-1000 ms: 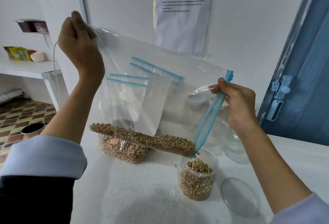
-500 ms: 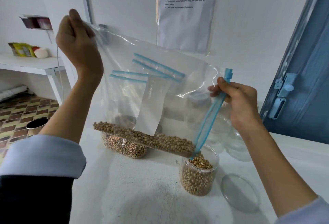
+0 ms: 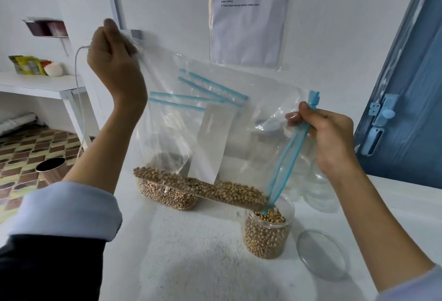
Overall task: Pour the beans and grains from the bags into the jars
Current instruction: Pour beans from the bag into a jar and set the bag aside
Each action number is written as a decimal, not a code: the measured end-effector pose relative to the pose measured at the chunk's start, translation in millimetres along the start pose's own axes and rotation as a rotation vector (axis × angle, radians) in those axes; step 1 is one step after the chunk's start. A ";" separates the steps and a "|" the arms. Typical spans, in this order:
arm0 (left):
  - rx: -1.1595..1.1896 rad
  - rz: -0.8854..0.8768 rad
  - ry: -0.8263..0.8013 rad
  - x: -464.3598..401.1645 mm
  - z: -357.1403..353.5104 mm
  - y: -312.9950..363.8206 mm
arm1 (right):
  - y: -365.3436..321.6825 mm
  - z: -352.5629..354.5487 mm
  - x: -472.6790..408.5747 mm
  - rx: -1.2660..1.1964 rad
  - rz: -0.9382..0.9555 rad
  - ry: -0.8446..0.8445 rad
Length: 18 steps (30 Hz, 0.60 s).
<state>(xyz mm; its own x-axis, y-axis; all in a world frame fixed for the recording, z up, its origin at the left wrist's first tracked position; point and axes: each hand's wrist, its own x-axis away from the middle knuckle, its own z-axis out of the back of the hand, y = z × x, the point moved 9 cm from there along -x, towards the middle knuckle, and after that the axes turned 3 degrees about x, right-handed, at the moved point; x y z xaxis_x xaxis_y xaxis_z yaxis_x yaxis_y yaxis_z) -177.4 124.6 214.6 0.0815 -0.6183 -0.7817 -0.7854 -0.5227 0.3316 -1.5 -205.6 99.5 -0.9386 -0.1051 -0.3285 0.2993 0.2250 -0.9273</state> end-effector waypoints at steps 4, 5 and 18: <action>0.004 -0.006 -0.009 0.8 -2.6 0.1 | 3.9 1.6 -2.3 0.011 -0.016 0.021; 0.004 -0.004 -0.010 0.7 -3.3 0.4 | 4.5 2.0 -3.0 0.006 -0.019 0.028; -0.045 -0.017 0.022 -0.5 -3.7 -1.9 | 10.3 -4.0 -10.7 -0.005 -0.008 0.051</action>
<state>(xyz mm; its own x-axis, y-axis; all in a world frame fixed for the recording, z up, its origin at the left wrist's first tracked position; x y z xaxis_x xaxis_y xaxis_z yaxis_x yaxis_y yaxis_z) -173.7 123.7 216.3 0.1082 -0.6219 -0.7756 -0.7554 -0.5586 0.3425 10.9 -198.2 94.2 -0.9486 -0.0576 -0.3112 0.2908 0.2287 -0.9290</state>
